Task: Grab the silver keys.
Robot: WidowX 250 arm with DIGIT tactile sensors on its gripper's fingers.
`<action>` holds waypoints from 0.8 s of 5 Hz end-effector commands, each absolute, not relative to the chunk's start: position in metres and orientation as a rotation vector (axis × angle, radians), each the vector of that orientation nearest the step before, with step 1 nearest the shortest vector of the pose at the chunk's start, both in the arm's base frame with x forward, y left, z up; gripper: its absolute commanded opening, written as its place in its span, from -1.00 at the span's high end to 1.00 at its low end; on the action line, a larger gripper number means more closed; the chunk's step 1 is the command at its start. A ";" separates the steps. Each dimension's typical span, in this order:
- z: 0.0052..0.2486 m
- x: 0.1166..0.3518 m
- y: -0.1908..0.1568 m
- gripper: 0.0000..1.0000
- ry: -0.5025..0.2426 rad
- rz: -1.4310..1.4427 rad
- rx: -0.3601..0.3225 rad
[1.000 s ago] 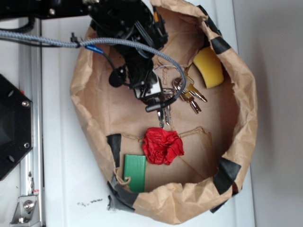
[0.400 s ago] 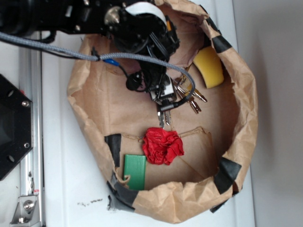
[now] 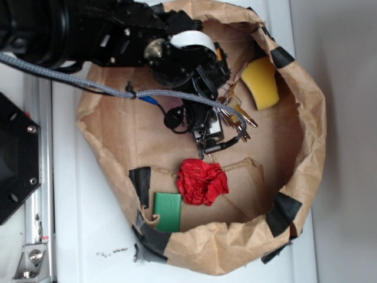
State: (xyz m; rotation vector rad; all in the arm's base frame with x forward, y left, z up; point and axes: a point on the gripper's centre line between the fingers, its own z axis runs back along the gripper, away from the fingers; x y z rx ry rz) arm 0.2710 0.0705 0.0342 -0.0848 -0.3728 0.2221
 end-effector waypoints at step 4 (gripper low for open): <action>0.053 0.275 0.077 1.00 -0.407 0.231 -0.063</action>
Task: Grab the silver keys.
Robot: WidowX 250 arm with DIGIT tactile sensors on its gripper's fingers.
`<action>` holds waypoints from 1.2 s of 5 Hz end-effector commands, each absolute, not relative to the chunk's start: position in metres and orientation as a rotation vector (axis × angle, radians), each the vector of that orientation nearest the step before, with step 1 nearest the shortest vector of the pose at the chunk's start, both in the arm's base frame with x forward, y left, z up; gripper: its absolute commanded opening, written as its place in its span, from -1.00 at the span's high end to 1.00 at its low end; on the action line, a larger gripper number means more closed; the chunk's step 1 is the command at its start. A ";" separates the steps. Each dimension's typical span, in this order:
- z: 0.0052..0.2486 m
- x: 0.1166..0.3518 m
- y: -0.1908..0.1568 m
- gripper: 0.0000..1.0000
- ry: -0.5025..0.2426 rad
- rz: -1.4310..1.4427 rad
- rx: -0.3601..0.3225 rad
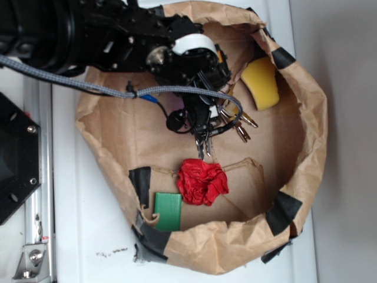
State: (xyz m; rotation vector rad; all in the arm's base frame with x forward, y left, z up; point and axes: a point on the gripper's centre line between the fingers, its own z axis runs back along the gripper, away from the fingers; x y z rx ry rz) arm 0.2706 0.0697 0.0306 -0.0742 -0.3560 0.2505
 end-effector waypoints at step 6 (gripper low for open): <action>0.181 0.253 0.044 1.00 -0.319 0.331 -0.349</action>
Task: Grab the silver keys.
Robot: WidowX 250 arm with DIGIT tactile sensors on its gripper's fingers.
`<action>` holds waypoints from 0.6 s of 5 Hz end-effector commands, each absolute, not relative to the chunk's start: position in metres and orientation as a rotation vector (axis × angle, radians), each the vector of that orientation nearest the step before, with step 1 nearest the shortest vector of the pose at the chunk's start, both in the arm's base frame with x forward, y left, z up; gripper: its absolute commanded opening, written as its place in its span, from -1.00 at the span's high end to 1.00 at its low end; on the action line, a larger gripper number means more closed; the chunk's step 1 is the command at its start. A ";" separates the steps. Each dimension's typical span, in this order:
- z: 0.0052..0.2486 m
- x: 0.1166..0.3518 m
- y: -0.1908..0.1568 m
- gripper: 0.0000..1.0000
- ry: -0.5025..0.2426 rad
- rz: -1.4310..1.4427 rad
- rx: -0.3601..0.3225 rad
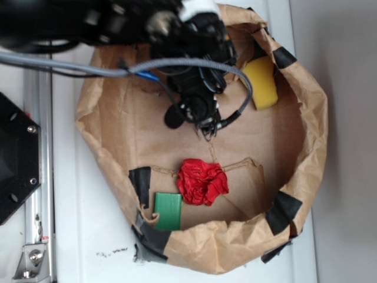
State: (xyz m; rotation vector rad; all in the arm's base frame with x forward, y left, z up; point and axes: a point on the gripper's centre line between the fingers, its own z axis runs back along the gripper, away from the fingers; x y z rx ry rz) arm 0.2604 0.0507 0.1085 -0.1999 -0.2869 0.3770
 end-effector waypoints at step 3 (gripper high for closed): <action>0.166 0.247 0.022 1.00 -0.300 0.269 -0.178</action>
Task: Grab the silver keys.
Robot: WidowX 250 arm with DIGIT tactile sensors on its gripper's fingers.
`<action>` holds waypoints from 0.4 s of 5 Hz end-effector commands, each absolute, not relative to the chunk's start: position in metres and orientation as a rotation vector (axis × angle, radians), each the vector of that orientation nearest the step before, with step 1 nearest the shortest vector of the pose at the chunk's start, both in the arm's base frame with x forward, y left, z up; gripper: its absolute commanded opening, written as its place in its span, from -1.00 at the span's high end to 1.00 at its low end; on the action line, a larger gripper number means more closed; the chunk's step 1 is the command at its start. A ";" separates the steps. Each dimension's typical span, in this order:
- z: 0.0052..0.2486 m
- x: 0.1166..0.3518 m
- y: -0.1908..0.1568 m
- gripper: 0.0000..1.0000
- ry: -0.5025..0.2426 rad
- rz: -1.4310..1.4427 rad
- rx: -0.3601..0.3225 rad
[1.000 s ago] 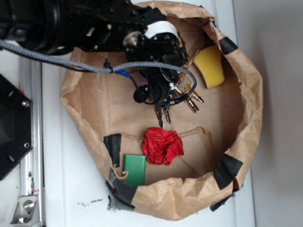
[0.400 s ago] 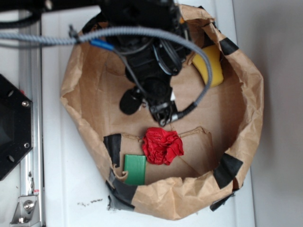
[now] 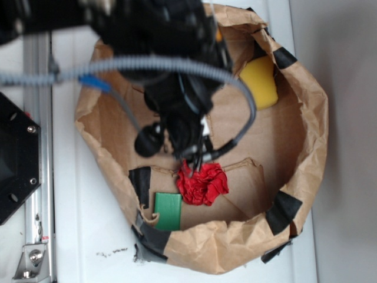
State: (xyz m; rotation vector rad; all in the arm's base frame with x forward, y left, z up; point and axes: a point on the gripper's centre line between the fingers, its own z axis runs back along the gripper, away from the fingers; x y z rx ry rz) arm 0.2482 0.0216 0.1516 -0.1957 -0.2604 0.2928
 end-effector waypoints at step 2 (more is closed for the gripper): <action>0.158 0.250 0.021 1.00 -0.339 0.273 -0.167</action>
